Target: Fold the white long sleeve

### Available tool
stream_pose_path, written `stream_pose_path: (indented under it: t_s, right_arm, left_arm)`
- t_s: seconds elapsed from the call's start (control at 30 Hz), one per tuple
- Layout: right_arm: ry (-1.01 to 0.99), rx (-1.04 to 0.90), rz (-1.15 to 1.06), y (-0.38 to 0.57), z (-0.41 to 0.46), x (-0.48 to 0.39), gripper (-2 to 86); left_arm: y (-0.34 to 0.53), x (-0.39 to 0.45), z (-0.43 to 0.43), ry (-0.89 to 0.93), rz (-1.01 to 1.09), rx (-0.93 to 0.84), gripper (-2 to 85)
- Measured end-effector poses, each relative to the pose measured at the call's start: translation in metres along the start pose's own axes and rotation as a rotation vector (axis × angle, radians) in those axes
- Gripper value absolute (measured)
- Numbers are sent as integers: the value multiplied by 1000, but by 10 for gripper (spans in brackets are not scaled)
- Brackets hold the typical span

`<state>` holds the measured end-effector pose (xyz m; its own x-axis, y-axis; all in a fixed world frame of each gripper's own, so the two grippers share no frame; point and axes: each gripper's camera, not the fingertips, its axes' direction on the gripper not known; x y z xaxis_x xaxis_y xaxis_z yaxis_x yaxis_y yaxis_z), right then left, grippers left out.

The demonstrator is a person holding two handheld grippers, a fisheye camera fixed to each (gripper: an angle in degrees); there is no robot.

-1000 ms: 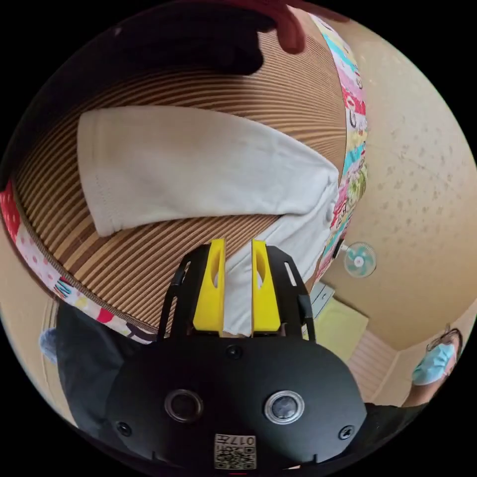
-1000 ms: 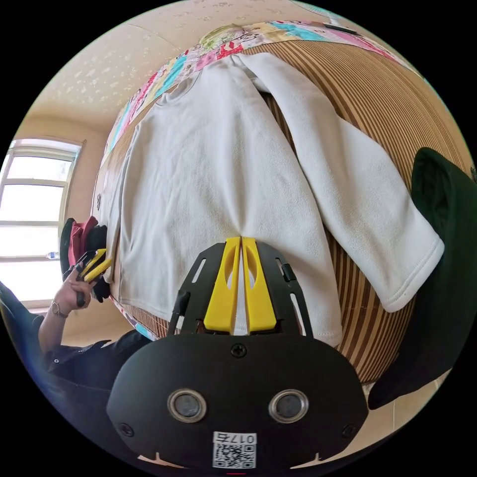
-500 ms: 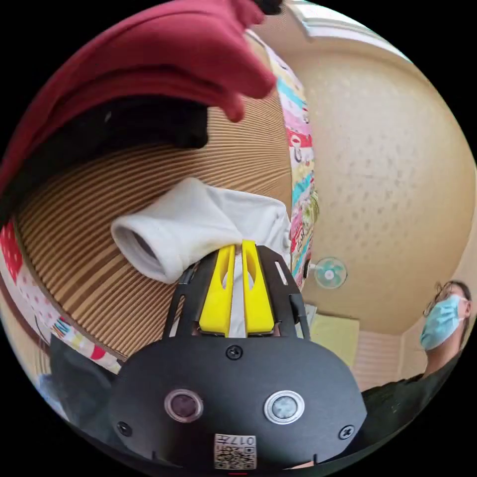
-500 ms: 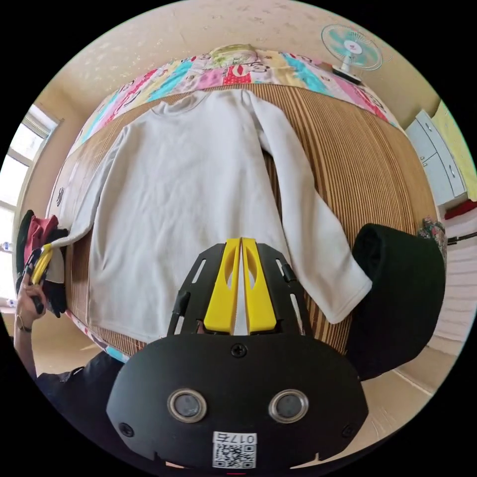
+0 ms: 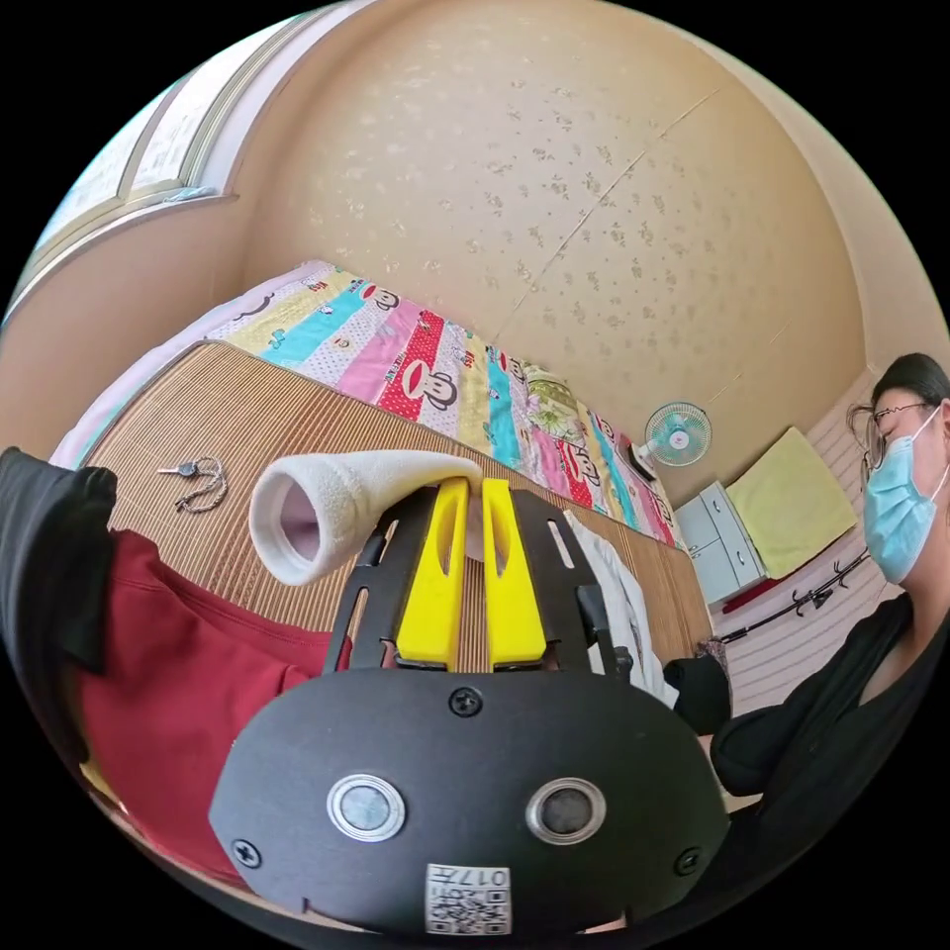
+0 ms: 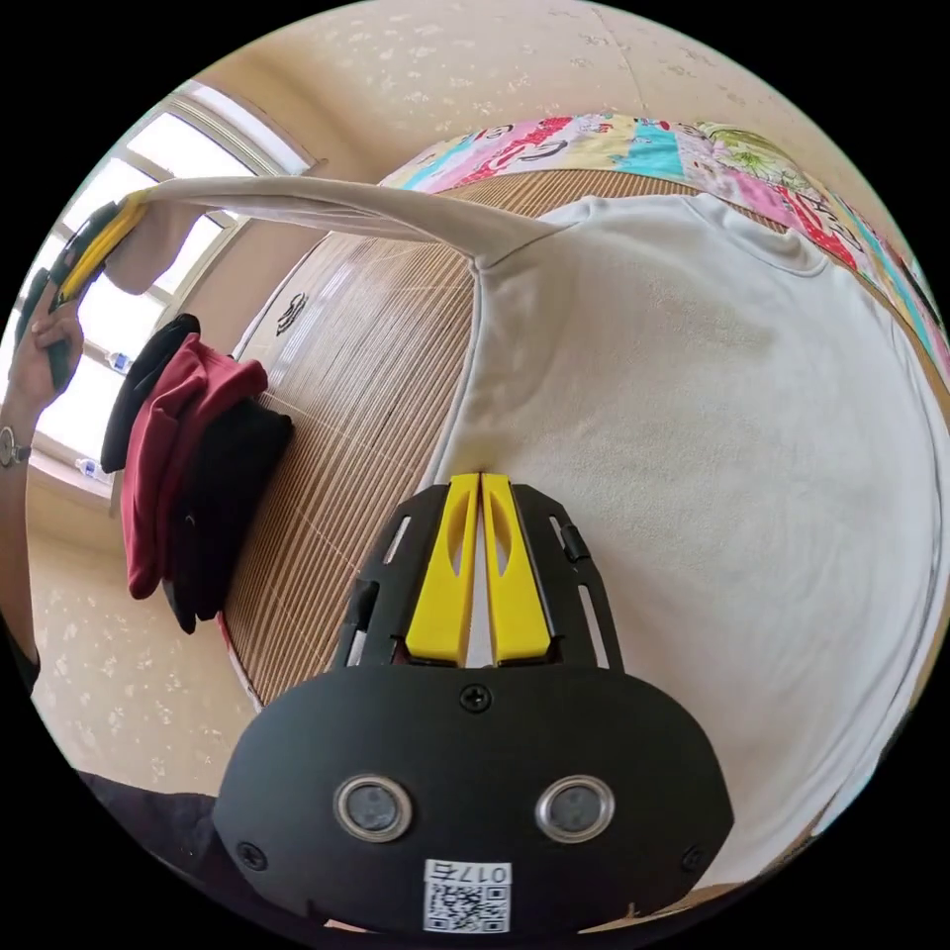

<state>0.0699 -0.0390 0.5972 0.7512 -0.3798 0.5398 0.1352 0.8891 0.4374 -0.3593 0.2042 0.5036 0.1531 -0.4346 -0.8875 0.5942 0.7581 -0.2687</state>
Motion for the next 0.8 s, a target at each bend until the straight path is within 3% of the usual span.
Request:
stream_pose_path:
  t_s: [0.2, 0.33, 0.5, 0.63, 0.7, 0.8]
  right_arm:
    - [-151, -45, 108, -12, -12, 10, 5]
    - [-222, 90, 156, 4, -74, 60, 5]
    - [-138, 189, 295, 41, -144, 136, 8]
    - [-142, 323, 411, 74, -202, 205, 18]
    - [-221, 381, 464, 86, -219, 240, 33]
    - [-387, 501, 526, 96, -243, 285, 71]
  left_arm:
    - [13, 14, 18, 77, 108, 67, 26]
    - [19, 63, 65, 172, 234, 77, 23]
    - [44, 193, 187, 501, 362, -62, 27]
    - [108, 270, 297, 450, 446, -281, 55]
    - [159, 280, 360, 441, 408, -498, 105]
    - [193, 264, 364, 508, 320, -557, 113]
